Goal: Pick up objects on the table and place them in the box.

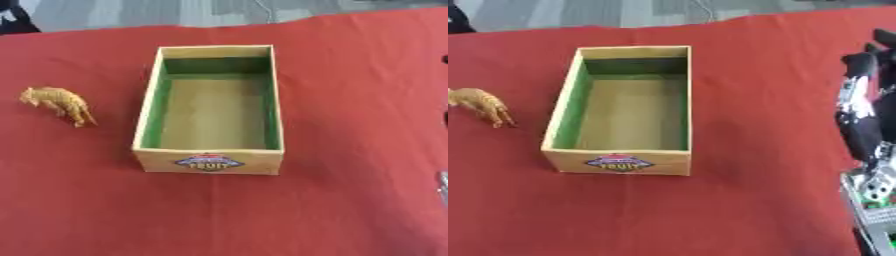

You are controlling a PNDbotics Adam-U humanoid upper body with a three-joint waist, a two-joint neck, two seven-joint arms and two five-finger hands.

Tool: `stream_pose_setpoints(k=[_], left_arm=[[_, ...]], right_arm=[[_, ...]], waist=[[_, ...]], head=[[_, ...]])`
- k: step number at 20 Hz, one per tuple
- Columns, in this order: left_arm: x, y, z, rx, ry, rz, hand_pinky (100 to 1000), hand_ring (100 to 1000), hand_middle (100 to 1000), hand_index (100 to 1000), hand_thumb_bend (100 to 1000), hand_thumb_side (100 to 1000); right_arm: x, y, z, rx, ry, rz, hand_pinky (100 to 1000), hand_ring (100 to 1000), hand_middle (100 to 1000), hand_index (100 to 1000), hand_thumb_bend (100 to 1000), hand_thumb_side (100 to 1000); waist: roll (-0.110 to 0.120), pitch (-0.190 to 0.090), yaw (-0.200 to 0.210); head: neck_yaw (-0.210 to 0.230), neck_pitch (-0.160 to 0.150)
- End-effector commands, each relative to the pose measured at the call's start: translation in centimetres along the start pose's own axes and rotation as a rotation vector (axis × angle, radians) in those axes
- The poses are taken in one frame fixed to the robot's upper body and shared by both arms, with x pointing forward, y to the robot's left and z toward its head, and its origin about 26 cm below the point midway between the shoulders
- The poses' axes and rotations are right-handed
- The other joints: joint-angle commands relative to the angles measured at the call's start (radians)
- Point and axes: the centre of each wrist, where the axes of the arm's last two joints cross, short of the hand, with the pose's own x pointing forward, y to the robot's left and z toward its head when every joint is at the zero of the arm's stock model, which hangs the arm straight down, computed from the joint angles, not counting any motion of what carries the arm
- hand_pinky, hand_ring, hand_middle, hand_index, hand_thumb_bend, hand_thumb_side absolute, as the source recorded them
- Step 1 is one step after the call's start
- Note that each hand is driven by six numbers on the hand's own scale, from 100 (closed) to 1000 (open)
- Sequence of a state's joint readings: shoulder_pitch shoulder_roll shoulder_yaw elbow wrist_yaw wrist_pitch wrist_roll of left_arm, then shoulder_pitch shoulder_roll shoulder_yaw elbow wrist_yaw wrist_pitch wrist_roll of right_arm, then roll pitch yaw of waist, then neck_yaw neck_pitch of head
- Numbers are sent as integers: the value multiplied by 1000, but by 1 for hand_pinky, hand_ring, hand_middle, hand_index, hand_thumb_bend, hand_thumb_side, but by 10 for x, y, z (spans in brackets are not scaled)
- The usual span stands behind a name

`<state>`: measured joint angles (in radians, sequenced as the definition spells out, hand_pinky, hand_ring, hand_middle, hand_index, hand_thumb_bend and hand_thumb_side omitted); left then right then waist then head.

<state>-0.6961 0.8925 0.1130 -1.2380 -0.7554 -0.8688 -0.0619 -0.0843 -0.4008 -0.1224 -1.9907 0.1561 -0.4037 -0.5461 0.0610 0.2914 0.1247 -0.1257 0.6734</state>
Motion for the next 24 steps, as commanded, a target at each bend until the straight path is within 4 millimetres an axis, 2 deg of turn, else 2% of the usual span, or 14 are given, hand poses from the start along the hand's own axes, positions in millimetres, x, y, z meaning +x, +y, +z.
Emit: stream_pose_setpoints(k=[1,9,13,14,24], left_arm=[[-8,1,-5,-60,-7,-14,927,893,854,1000,100,271],[-11,-18,-40,-179,-16,-15,932,909,871,1000,100,302],[-9,-30,-54,-220,-16,-21,952,961,903,1000,100,320],[-9,-32,-57,-230,-16,-24,957,968,910,1000,100,349],[-2,-49,-92,-233,-21,-58,943,953,897,1000,100,369]], right_arm=[[2,-4,-7,9,-26,10,838,576,430,763,100,444],[3,0,-6,27,-19,1,840,576,427,763,100,448],[3,2,-5,36,-11,-2,843,575,424,762,100,450],[3,2,-4,39,-8,-3,844,575,423,762,100,451],[4,7,-1,62,5,-9,848,576,419,764,100,456]], waist=[[2,-16,-1],[4,-14,-6],[5,-12,-9],[5,-12,-10],[4,-4,-16]], head=[[14,-16],[26,-25],[26,-24],[26,-23],[43,-30]])
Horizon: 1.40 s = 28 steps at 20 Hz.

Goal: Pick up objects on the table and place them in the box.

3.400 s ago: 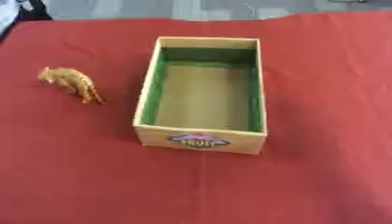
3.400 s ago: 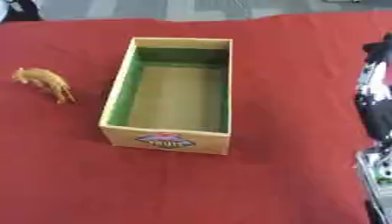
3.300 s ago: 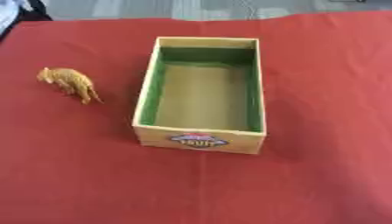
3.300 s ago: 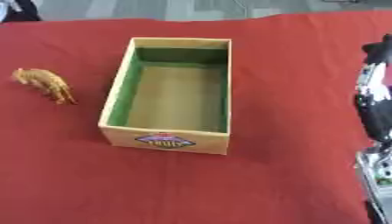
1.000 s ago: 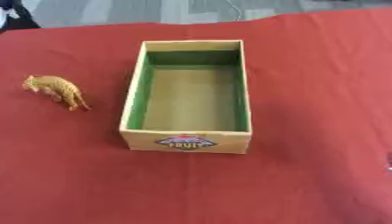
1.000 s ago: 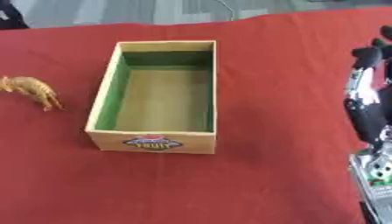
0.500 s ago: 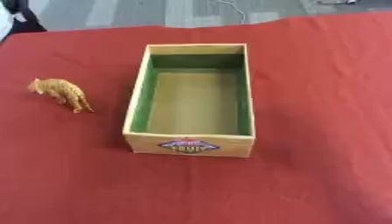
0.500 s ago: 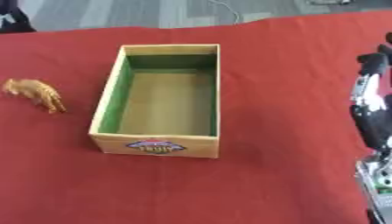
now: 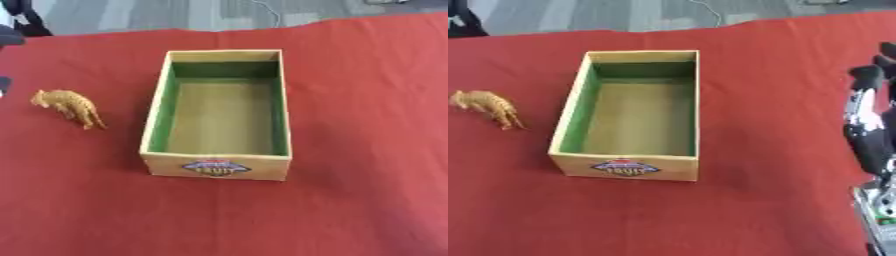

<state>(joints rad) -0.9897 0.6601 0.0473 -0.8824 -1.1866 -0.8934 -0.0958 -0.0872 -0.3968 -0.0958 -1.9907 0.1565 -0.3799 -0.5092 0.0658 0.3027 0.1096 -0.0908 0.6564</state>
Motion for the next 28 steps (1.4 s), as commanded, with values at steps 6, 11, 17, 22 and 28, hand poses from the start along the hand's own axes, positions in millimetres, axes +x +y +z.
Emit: stream_pose_setpoints(k=[6,11,17,22,28], left_arm=[[3,10,-18,3,-38,-69,952,960,910,1000,100,385],[8,2,-22,-35,-50,-83,952,956,901,1000,160,460],[6,-4,-21,-113,-37,-102,1000,982,936,1000,382,692],[-1,-7,-13,-161,-15,-74,1000,969,905,1000,405,665],[-6,-1,-7,-182,-1,-61,1000,957,874,1000,372,595]], right_arm=[[3,3,-5,17,-28,-8,848,576,419,764,100,457],[4,4,-6,21,-32,-15,849,576,418,764,100,458],[5,7,-8,30,-39,-21,852,575,414,763,100,461],[5,9,-8,40,-43,-16,855,575,411,762,100,463],[6,12,-8,47,-42,-11,858,575,408,761,100,465]], waist=[[-1,-6,-9],[0,1,-17],[5,18,-33],[16,30,-40],[24,43,-48]], head=[[42,-29],[56,-36],[68,-49],[67,-61],[74,-69]])
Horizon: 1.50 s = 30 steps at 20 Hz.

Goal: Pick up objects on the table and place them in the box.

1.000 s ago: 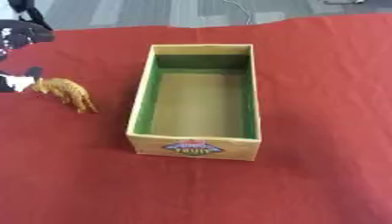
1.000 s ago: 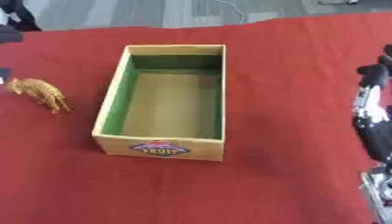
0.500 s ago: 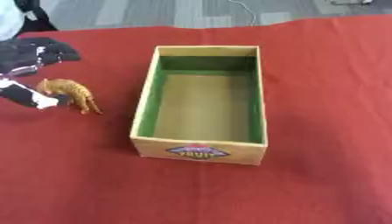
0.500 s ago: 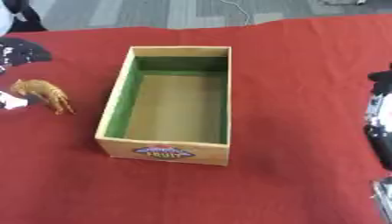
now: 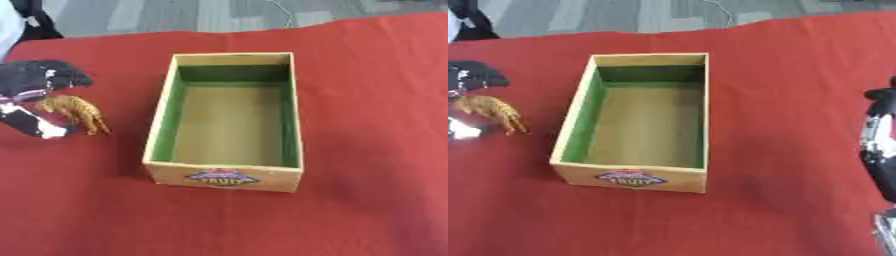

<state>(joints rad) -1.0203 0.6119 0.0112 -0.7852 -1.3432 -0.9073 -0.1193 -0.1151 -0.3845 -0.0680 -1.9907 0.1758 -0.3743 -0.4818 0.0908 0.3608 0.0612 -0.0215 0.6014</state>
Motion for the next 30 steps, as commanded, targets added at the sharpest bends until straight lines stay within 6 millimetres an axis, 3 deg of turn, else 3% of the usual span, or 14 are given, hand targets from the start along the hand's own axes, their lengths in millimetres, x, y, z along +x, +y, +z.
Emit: stream_pose_setpoints(k=[1,9,18,30], left_arm=[[-17,19,18,-6,44,-31,1000,956,871,1000,367,588],[-19,20,21,-71,57,-32,970,936,827,994,329,466],[-21,16,24,-144,78,-42,947,923,805,967,292,395],[-19,11,20,-131,64,4,876,821,644,753,149,415]], right_arm=[[3,0,-5,9,-25,10,858,575,408,761,100,466],[3,2,-5,8,-31,7,858,574,407,760,100,465],[4,4,-5,2,-32,-3,859,571,405,758,100,462],[4,5,-3,-20,-18,1,864,570,401,761,100,464]], waist=[[-1,-14,-2],[0,-8,-15],[3,-3,-23],[1,0,-25]], head=[[6,-15],[20,-21],[35,-30],[38,-23]])
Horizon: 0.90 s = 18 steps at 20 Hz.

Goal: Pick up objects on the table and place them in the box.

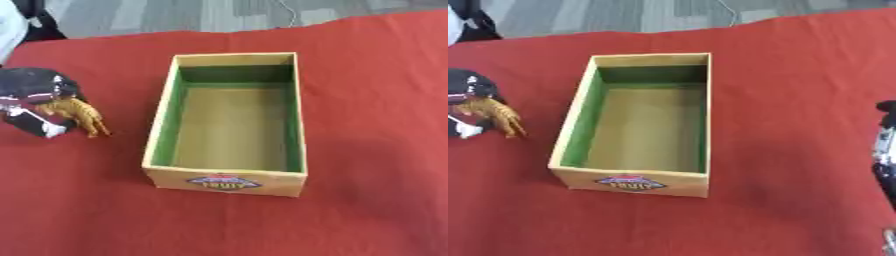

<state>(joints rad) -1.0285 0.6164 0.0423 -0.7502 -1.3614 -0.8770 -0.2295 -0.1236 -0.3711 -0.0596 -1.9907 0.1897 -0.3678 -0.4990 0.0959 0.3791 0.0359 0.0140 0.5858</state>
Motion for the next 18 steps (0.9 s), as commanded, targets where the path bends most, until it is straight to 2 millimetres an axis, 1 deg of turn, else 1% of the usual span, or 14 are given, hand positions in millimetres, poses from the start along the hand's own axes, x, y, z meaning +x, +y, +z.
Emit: stream_pose_setpoints(k=[1,3,9,10,11,14,16,17,18], left_arm=[[-14,14,15,-10,8,-20,877,821,645,765,152,429],[-14,14,16,-15,9,-11,875,811,630,767,154,435],[-13,15,15,-24,16,2,846,781,601,723,100,447],[-13,15,15,-26,17,4,837,770,586,705,100,443],[-13,14,15,-26,18,7,825,758,568,676,100,422],[-12,14,14,-11,17,14,800,736,536,586,100,399],[-12,13,14,-5,15,21,786,722,519,543,100,397],[-12,12,15,-3,15,24,783,718,516,536,100,392],[-12,11,14,0,14,28,763,705,508,521,100,353]], right_arm=[[3,1,-3,-3,-17,3,864,570,400,761,100,464],[3,1,-3,-3,-14,4,865,569,400,761,100,464],[3,2,-2,-8,-9,4,867,569,399,762,100,462],[3,2,-2,-9,-8,4,867,569,399,762,100,462],[3,2,-2,-10,-7,4,868,569,399,762,100,462],[3,2,-2,-14,-6,4,868,570,399,762,100,462],[3,2,-2,-16,-5,3,869,570,399,763,100,461],[3,2,-2,-17,-5,3,869,570,399,763,100,461],[3,2,-2,-18,-4,2,869,570,399,763,100,460]], waist=[[-4,-18,0],[-3,-19,0],[-2,-19,-2],[-2,-19,-2],[-2,-20,-3],[-3,-20,-3],[-3,-20,-4],[-3,-20,-5],[-3,-20,-5]], head=[[3,-8],[2,-6],[5,-10],[5,-10],[5,-9],[5,-8],[5,-6],[5,-6],[5,-6]])
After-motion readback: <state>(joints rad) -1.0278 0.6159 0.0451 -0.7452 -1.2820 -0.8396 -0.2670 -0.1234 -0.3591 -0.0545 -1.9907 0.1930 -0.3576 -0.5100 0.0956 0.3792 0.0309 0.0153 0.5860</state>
